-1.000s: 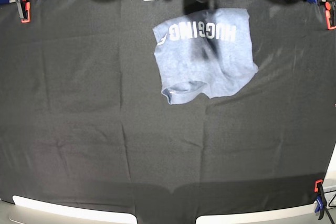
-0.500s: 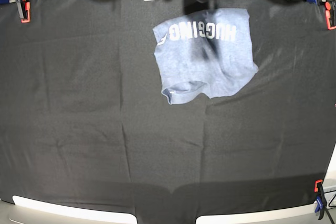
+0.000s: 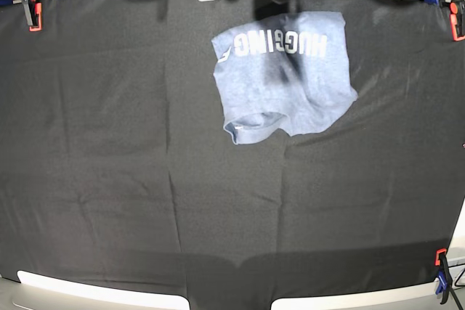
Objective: Layout the t-shirt on the table in an organized manner, then fold the t-shirt properly
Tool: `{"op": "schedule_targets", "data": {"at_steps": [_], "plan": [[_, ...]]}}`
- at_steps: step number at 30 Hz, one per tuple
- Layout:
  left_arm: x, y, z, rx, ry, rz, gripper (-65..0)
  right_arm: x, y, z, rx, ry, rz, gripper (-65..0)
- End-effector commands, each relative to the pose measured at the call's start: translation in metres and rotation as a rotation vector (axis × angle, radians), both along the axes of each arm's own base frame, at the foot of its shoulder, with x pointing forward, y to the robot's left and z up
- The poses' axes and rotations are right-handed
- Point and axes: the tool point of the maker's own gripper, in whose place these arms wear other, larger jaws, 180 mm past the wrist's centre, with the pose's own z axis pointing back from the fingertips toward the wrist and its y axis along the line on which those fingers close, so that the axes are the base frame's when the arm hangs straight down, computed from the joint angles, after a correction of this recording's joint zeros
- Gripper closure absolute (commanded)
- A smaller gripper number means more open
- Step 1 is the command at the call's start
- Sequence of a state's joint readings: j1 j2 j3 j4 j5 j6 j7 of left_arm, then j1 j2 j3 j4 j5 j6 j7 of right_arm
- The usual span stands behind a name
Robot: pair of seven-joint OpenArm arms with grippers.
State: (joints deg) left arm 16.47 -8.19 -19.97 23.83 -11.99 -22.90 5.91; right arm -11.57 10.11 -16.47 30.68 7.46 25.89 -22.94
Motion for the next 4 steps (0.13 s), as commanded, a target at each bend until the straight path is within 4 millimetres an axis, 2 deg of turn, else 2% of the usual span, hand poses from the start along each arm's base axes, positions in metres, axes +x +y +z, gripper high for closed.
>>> {"op": "schedule_targets", "data": {"at_steps": [1, 4], "plan": [[-0.0006, 0.0043, 0.0011, 0.004, -0.008, 0.016, 0.0, 0.0006, 0.0020, 0.0006, 0.012, -0.003, 0.003, 0.0], [0.0001, 0.0046, 0.0013, 0.003, -0.011, 0.021, 0.0, 0.0041, 0.0015, 0.0005, 0.011, -0.009, 0.003, 0.0]]}}
